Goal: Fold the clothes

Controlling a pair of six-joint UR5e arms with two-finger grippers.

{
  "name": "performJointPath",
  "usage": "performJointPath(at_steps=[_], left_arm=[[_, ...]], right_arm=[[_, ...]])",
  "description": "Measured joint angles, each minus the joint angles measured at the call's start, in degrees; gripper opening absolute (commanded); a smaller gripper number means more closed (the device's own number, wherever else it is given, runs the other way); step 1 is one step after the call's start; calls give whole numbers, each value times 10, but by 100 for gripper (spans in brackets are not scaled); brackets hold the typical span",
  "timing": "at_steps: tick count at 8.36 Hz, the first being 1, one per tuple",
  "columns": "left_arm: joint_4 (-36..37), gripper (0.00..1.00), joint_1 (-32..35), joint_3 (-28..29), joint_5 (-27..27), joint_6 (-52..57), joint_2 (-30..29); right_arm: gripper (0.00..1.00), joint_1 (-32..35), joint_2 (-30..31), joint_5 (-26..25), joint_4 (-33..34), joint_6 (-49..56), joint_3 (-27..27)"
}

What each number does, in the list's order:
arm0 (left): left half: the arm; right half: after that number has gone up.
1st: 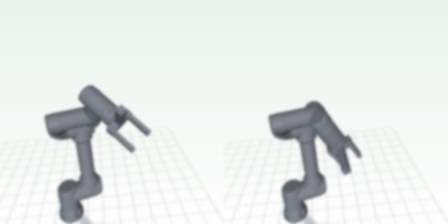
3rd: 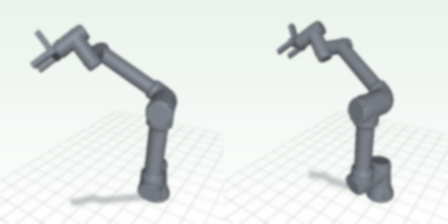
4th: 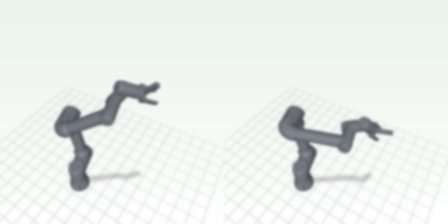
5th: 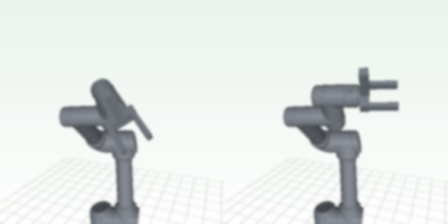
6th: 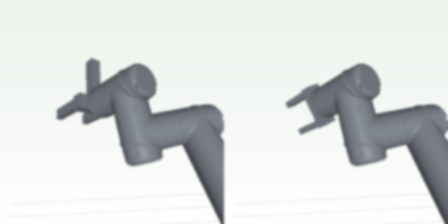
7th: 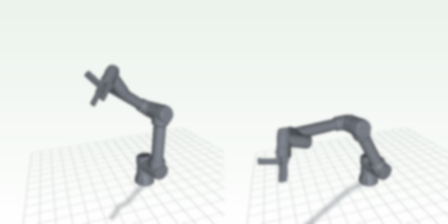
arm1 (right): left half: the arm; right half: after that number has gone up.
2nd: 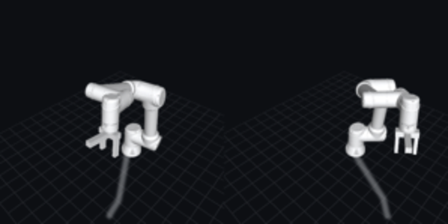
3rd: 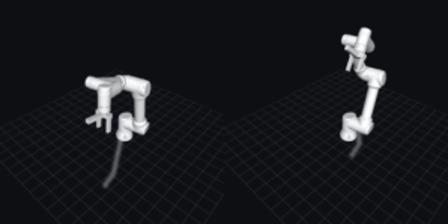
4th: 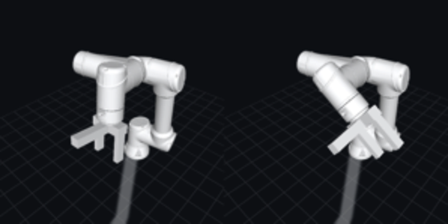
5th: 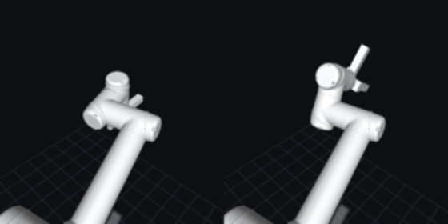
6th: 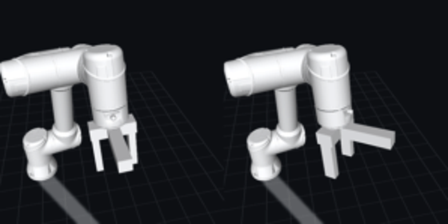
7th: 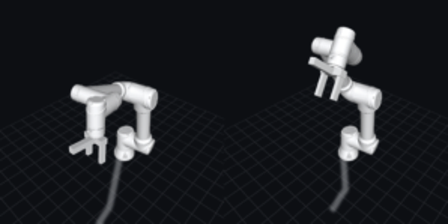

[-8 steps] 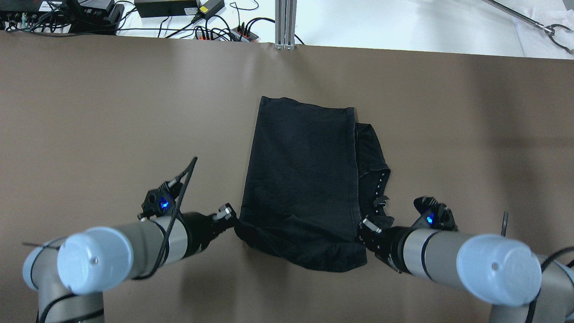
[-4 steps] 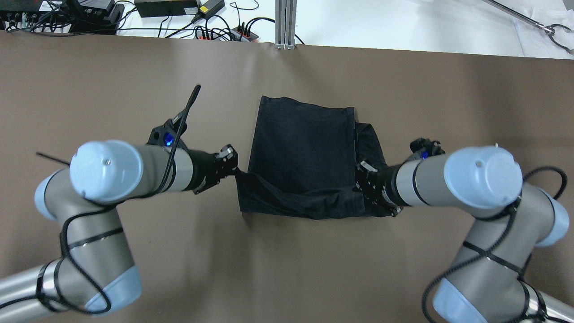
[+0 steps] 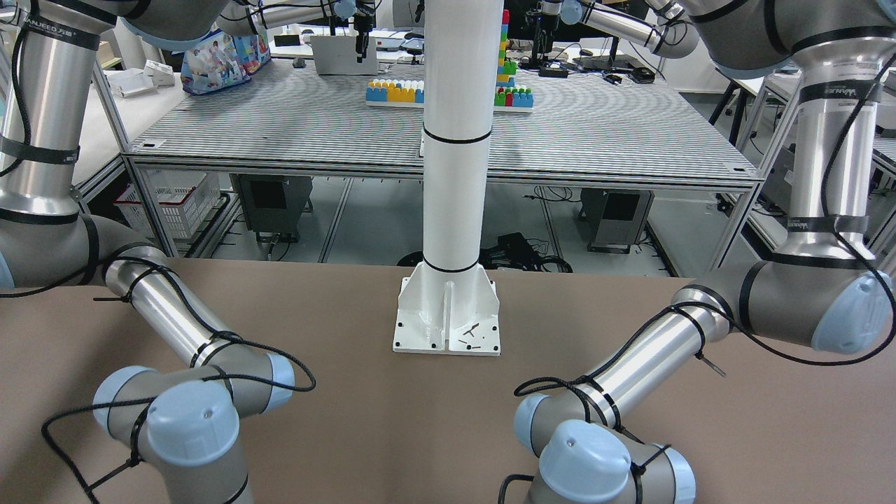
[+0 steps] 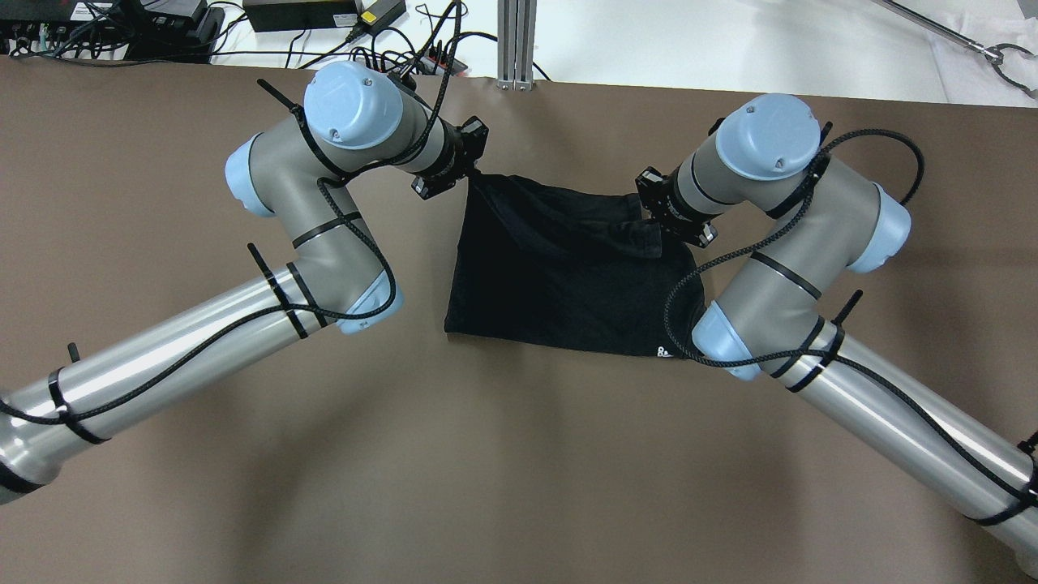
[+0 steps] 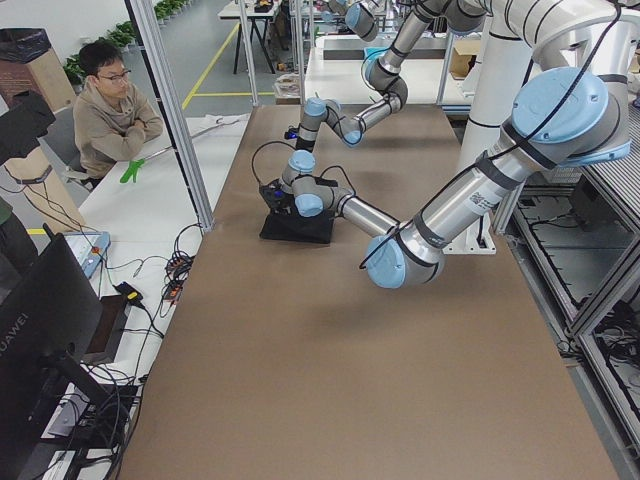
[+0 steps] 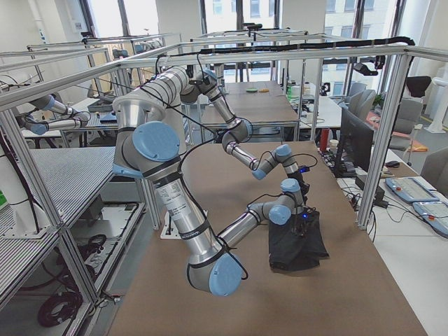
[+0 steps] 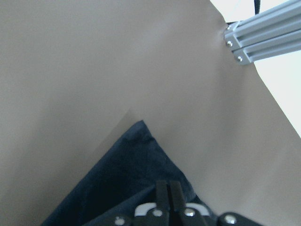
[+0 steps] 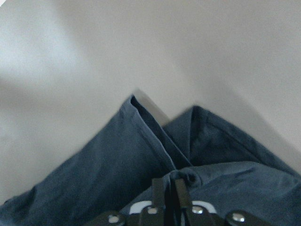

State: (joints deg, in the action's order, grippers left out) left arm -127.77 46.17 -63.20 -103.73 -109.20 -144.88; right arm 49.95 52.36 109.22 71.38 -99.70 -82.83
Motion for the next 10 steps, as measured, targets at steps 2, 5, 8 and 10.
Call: performJointPath(at_steps=[2, 5, 8, 10], left_arm=[[-37, 100, 18, 76, 10, 43, -29], [-49, 100, 22, 108, 47, 77, -48], [-48, 100, 23, 104, 54, 141, -50], [3, 100, 30, 81, 56, 313, -28]], right_arm=[[95, 29, -70, -2, -92, 61, 165], [95, 59, -113, -1, -136, 121, 252], [95, 60, -90, -3, -140, 172, 224], [95, 65, -54, -1, -141, 370, 203]])
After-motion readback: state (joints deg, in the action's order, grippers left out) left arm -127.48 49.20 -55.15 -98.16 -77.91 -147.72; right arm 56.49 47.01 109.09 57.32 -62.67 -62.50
